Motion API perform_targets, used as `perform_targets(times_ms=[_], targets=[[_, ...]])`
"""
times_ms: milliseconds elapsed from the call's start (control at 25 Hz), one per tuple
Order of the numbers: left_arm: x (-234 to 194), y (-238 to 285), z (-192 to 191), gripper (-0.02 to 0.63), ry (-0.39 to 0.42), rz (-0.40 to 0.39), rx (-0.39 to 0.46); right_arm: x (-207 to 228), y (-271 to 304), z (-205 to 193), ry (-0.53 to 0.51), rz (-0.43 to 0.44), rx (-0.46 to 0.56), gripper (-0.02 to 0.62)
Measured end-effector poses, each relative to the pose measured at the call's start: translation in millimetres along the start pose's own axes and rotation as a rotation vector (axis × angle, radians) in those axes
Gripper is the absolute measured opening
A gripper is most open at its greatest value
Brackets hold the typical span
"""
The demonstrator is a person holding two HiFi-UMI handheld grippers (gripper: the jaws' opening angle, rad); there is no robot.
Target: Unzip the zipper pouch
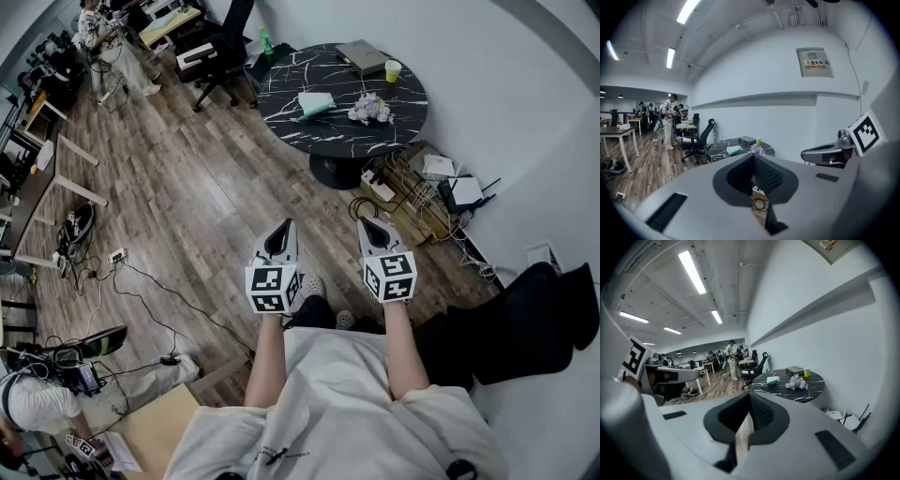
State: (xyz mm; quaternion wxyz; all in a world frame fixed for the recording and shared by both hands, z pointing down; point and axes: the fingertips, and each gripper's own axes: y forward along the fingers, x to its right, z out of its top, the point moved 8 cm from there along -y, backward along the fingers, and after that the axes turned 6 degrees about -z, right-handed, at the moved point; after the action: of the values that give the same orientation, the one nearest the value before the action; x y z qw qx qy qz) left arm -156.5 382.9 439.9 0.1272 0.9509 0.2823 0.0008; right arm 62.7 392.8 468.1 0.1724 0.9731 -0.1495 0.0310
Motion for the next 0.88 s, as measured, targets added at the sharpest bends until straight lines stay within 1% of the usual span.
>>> perform_targets(times_ms=[240,440,560,600,640,680,720,800,880], targets=[[8,-6,-2,0.021,0.01,-0.017,-0.012,-7,-7,-3,-0.023,0.015,-0.013,0.005],[16,-12,-8,0.021,0.047,-0.038,-0.025,-12,-14,-8,-0.053,0.008,0.004,0.005],[18,-15,-11,0.025,0.043,-0.057,-0.013,-13,-16,-8,-0.028,0.03,0.017,0.005],[18,-17,-11,0.025,0.043,-0.054,-0.009,-14,-17,-8,-0.02,0.04,0.02,0.01],[18,-17,-11,0.026,0.043,-0.05,-0.006,-15,-17,-8,-0.018,0.051,0.02,0.042],[17,-18,-10,0.033,0.043,-0.045,-0.003,-16,-17,-8,-0.018,0.061,0.02,0.079],[16,-17,-9,0.051,0.044,-0.041,-0.001,-16,-16,-8,-0.015,0.069,0.021,0.094],[14,-16,-7,0.106,0.046,-0.034,0.003,-15,-15,-8,0.006,0.081,0.028,0.094],[13,-16,-6,0.12,0.042,-0.022,0.009,-14,-14,-9,0.029,0.091,0.027,0.099]])
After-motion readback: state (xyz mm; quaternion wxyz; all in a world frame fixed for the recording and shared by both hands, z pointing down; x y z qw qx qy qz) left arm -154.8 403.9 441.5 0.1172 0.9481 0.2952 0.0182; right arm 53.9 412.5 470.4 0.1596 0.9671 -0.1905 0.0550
